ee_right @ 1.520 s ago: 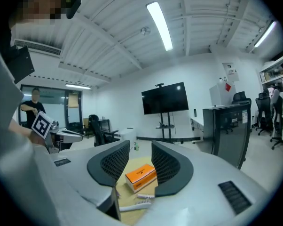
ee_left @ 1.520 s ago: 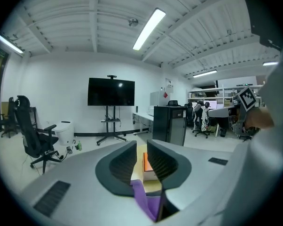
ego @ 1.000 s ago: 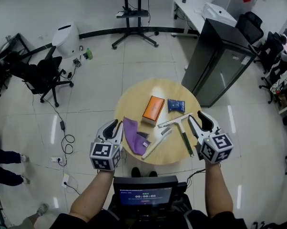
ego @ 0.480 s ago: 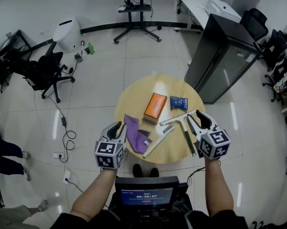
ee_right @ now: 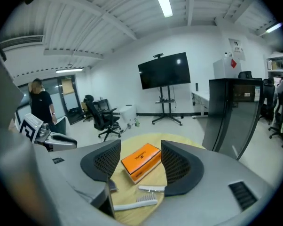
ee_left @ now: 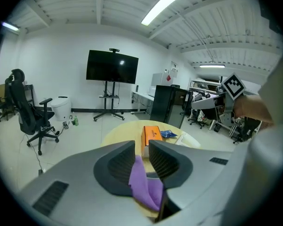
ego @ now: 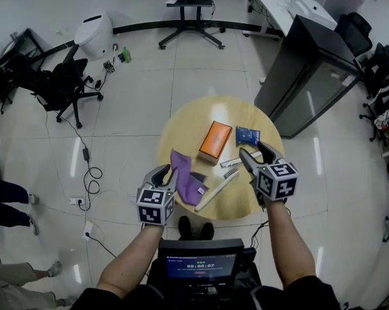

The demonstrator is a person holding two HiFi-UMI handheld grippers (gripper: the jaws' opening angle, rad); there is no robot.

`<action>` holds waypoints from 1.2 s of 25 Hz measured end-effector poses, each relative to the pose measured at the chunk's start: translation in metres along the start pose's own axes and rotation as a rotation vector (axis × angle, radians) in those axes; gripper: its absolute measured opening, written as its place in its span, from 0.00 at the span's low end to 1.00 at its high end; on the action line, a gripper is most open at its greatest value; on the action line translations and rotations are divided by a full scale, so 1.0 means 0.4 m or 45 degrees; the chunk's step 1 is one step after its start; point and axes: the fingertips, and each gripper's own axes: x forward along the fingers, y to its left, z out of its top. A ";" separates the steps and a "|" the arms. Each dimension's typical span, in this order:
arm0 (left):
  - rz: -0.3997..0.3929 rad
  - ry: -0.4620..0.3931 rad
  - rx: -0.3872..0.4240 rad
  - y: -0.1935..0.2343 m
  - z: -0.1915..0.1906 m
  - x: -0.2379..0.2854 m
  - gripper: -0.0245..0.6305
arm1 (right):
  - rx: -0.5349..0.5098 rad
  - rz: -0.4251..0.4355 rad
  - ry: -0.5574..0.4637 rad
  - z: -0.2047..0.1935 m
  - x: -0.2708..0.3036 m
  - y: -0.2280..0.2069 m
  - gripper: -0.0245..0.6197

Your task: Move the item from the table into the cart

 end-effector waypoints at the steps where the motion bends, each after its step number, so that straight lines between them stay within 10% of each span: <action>1: 0.007 -0.001 -0.001 0.016 -0.001 0.001 0.20 | 0.017 0.006 0.025 -0.002 0.038 0.019 0.44; 13: 0.032 0.077 -0.060 0.238 -0.058 0.114 0.20 | 0.272 -0.102 0.376 -0.147 0.493 0.112 0.74; 30: 0.012 0.093 -0.098 0.425 -0.081 0.212 0.20 | 0.358 -0.519 0.679 -0.280 0.758 0.035 0.82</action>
